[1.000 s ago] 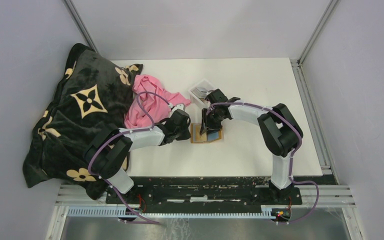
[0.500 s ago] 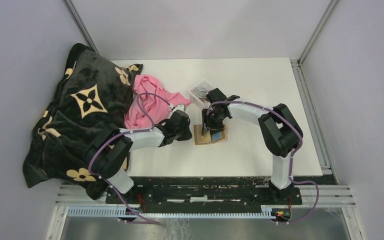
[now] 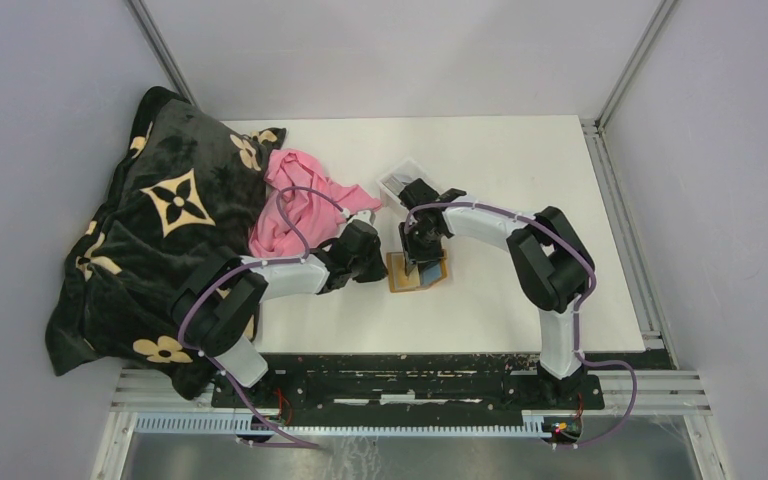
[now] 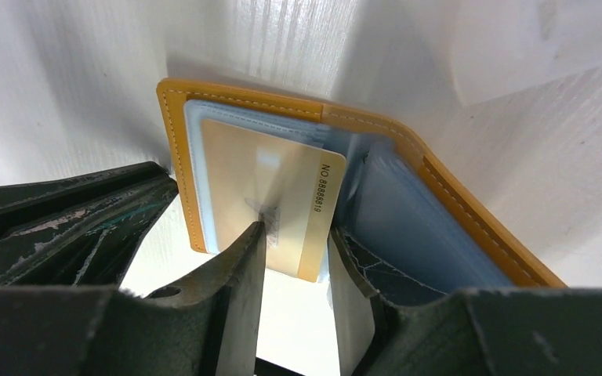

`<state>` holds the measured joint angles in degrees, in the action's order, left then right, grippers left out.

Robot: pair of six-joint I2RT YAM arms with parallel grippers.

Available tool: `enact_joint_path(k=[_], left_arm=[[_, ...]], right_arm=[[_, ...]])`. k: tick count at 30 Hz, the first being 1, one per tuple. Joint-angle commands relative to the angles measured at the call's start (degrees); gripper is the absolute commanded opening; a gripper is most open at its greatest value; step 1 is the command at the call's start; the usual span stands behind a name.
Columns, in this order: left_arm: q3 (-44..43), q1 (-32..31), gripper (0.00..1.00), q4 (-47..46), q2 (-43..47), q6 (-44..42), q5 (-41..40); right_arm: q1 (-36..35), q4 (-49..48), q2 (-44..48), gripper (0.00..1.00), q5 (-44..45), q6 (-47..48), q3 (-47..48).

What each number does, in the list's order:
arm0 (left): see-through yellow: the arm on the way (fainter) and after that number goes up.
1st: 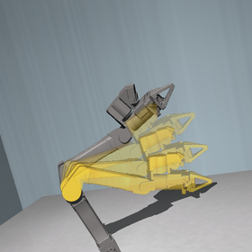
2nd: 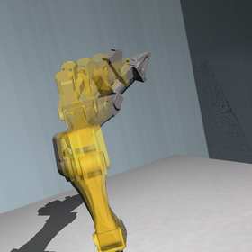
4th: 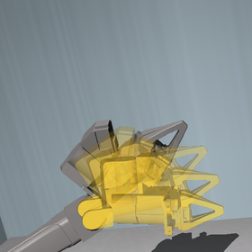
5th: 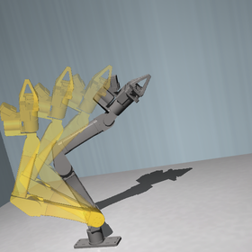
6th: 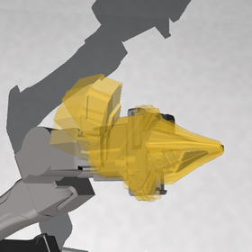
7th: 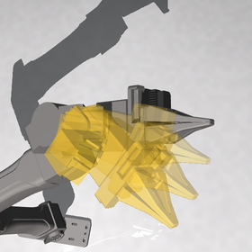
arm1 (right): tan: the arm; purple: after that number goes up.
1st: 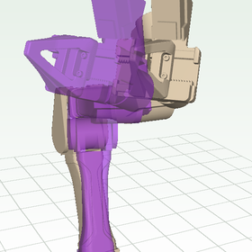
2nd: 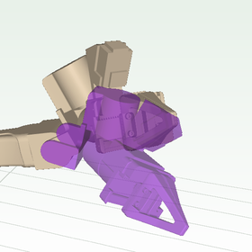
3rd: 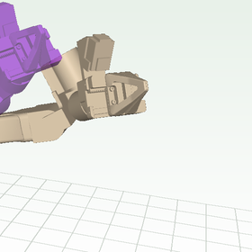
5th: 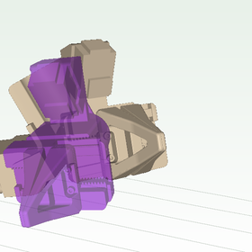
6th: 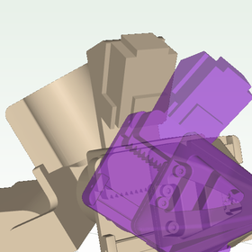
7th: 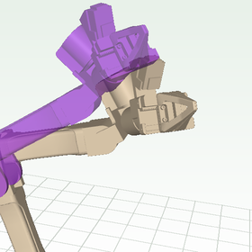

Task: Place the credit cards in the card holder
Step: Insert the credit card into the card holder.

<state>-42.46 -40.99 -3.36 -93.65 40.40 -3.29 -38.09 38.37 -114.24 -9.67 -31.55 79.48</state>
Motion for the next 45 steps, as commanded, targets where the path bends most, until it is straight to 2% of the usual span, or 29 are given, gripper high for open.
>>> enact_joint_path(k=[1,12,21,45], left_arm=[[1.9,-0.6,0.18,3.7,-2.7,-0.9,2.5],[1.9,-0.6,0.18,3.3,-2.6,-0.7,3.0],[1.6,-0.6,0.20,5.1,-1.9,-0.7,0.2],[0.9,-0.5,0.32,10.8,5.0,0.3,-7.6]], right_arm=[[-0.8,1.3,-0.5,0.39,1.8,1.1,2.8],[-1.7,2.5,-1.2,0.38,1.0,2.4,5.7],[-1.6,4.3,-0.2,0.56,3.9,4.4,6.0],[-1.2,4.5,3.9,0.56,7.3,7.3,7.3]])
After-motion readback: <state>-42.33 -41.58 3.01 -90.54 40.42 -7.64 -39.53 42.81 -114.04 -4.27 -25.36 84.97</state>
